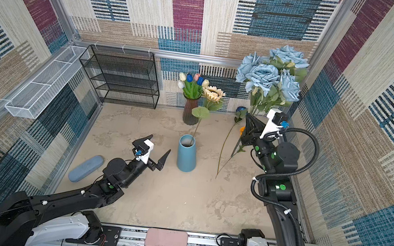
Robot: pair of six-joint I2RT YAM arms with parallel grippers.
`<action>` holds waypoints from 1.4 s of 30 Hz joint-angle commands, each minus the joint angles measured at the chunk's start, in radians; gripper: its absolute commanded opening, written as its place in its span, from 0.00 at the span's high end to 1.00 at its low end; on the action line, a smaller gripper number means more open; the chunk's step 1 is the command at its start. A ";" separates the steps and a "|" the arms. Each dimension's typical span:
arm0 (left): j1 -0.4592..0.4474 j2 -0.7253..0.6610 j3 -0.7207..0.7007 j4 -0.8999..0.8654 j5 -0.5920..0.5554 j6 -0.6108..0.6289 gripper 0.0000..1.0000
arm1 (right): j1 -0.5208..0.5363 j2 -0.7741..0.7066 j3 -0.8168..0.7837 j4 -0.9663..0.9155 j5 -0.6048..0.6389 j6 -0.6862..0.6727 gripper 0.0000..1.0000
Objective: Arrange flowers in a vase
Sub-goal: Pick up the flowers from the top-right of the table, then place the flowers into the vase.
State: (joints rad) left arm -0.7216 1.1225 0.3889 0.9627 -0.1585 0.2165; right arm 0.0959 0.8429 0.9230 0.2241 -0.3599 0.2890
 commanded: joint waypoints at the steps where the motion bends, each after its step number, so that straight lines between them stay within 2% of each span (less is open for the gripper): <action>1: 0.001 0.022 -0.002 0.076 -0.017 -0.005 0.01 | 0.028 -0.004 -0.049 0.337 -0.231 0.065 1.00; 5: 0.001 0.055 0.003 0.103 -0.014 -0.014 0.01 | 0.186 0.065 -0.076 0.484 -0.275 0.035 1.00; 9: 0.001 0.070 0.012 0.103 -0.010 -0.021 0.01 | 0.337 0.165 -0.074 0.577 -0.262 -0.020 1.00; 16: 0.001 0.070 0.011 0.096 -0.013 -0.023 0.01 | 0.439 0.364 -0.028 0.709 -0.202 -0.039 1.00; 21: 0.001 0.058 0.001 0.088 -0.021 -0.026 0.01 | 0.465 0.454 -0.002 0.762 -0.122 -0.069 1.00; 25: 0.001 0.047 -0.010 0.079 -0.029 -0.029 0.01 | 0.465 0.519 0.057 0.681 -0.063 -0.121 1.00; 33: 0.001 0.051 -0.018 0.085 -0.046 -0.014 0.01 | 0.467 0.591 0.034 0.678 -0.059 -0.155 1.00; 42: 0.001 0.055 -0.023 0.087 -0.050 -0.010 0.01 | 0.469 0.590 -0.046 0.653 -0.077 -0.235 0.98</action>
State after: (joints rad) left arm -0.7216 1.1763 0.3679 1.0096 -0.2031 0.2127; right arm 0.5625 1.4342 0.8776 0.8673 -0.4194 0.1017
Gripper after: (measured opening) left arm 0.990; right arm 0.067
